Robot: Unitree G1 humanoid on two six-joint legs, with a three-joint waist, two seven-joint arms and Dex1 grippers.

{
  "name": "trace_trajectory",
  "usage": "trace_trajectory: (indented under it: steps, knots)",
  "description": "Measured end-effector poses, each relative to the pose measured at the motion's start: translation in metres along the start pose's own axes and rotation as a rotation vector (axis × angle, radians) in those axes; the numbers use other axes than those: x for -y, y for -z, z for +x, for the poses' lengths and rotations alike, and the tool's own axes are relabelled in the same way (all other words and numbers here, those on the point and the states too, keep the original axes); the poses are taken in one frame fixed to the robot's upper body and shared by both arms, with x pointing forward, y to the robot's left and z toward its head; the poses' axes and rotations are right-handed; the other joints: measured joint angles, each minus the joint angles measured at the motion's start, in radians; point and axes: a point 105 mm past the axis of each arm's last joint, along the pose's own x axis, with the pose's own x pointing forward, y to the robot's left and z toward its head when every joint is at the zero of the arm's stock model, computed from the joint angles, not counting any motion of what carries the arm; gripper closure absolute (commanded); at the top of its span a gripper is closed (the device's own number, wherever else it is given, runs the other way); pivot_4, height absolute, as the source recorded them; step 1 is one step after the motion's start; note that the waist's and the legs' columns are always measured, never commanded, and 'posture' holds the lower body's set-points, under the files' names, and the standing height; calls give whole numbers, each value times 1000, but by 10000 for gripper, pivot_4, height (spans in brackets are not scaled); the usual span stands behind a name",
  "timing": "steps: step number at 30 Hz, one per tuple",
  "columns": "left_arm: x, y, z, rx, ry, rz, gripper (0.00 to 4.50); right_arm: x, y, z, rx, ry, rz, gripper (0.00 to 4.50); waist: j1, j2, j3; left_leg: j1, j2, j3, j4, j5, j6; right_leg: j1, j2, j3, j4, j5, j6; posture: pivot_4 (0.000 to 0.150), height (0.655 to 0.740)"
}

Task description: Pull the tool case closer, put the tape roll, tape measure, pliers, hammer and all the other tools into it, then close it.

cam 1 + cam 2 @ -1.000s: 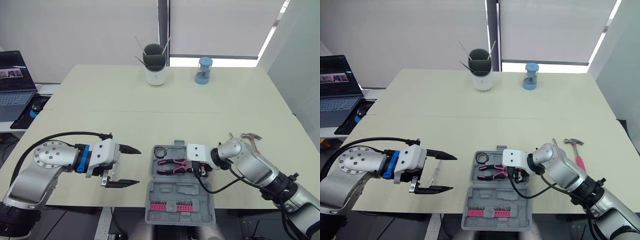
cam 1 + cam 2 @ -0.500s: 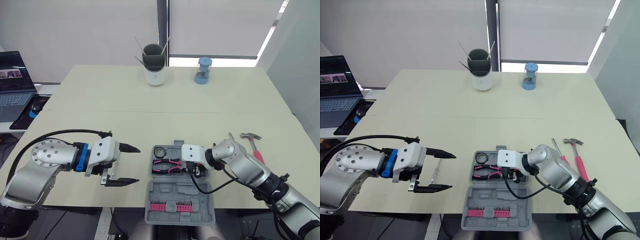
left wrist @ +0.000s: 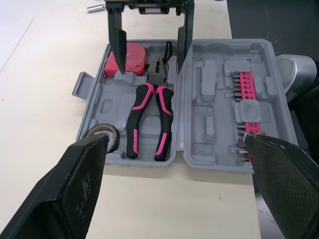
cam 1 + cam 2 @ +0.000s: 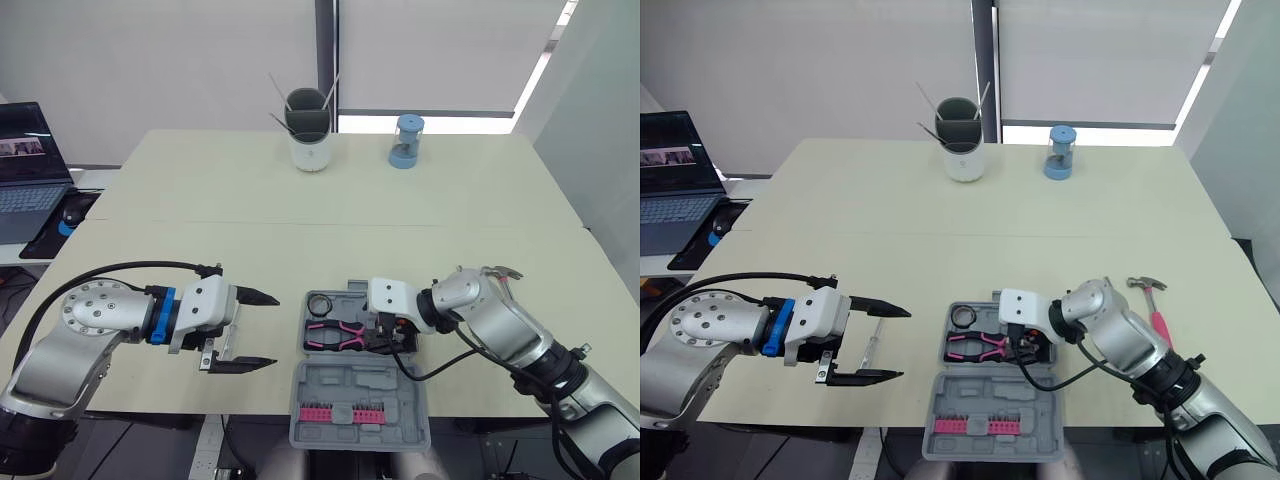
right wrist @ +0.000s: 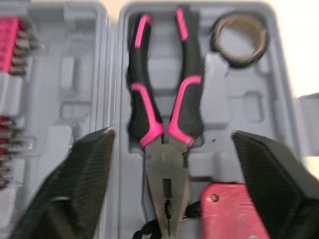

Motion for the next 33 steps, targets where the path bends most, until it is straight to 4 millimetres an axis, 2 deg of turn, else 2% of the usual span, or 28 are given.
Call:
trace_trajectory:
  steps: [1,2,4,7,9,13,17,18,24,33]
  knots:
    - [0,0,1,4,2,2,0,2,-3,-2,31,16,-9,4007,0,0,0,0,0,0,0,0,0,0,0,0,0,0,0,1500,7400]
    - [1,-1,1,10,4,6,0,3,-5,-4,61,34,-19,7315,0,0,0,0,0,0,0,0,0,0,0,0,0,0,0,1500,7400]
    - [1,-1,2,13,10,8,0,1,-2,-3,98,58,-18,9664,0,0,0,0,0,0,0,0,0,0,0,0,0,0,0,1500,7400]
    - [2,-1,2,15,14,8,0,-10,9,2,116,59,-23,20105,1,0,0,0,0,0,0,0,0,0,0,0,0,0,0,1500,7400]
    - [2,-1,2,15,14,8,0,-13,13,8,139,71,-21,25031,1,0,0,0,0,1,0,0,0,0,0,1,0,0,0,1500,7400]
    - [2,-1,2,17,15,9,0,-12,1,16,232,118,-20,34609,-4,0,0,2,1,2,0,0,0,0,0,1,2,0,0,1500,7400]
    - [3,0,3,16,20,7,0,-10,5,19,241,134,-18,43526,-1,0,0,2,1,1,0,0,0,1,1,0,2,0,0,1500,7400]
    - [3,0,3,15,20,8,0,-10,9,21,233,134,-5,44697,-1,0,0,2,0,2,0,0,0,1,1,0,2,0,0,1500,7400]
    - [2,1,3,11,17,7,0,-7,30,32,174,147,22,44697,-1,0,0,2,0,2,0,0,0,1,2,0,1,0,0,1500,7400]
    - [3,5,3,4,14,-9,0,-4,38,39,160,148,13,44697,-2,0,0,8,0,3,0,0,0,7,2,1,1,0,0,1500,7400]
